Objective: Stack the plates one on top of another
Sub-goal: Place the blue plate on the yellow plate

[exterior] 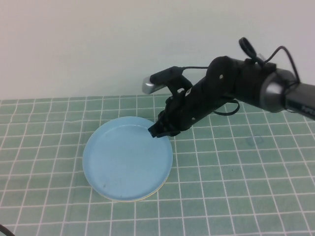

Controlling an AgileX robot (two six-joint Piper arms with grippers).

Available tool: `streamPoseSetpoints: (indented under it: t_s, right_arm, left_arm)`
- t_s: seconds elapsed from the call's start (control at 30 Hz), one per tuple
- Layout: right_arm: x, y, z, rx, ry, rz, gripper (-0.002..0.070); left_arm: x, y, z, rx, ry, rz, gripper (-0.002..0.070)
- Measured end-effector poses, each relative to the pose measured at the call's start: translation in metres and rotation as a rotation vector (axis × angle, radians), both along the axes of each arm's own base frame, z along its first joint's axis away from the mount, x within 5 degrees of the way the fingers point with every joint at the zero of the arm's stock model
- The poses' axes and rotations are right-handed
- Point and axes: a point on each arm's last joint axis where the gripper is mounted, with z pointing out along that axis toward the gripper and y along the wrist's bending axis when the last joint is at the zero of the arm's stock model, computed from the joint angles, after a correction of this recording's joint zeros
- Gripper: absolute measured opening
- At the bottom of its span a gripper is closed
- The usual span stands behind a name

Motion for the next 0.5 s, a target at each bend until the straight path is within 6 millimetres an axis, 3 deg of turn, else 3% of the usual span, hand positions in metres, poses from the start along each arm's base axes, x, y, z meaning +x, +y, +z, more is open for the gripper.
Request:
streamPoseSetpoints:
  t_s: [0.3, 0.5]
  right_arm:
    - [0.018, 0.007, -0.032, -0.046, 0.017, -0.026, 0.0017]
    - [0.02, 0.007, -0.036, -0.058, 0.017, -0.028, 0.0024]
  left_arm:
    - [0.0, 0.002, 0.0, 0.031, -0.004, 0.013, -0.0001]
    - [0.0, 0.003, 0.001, 0.042, -0.006, 0.018, -0.0001]
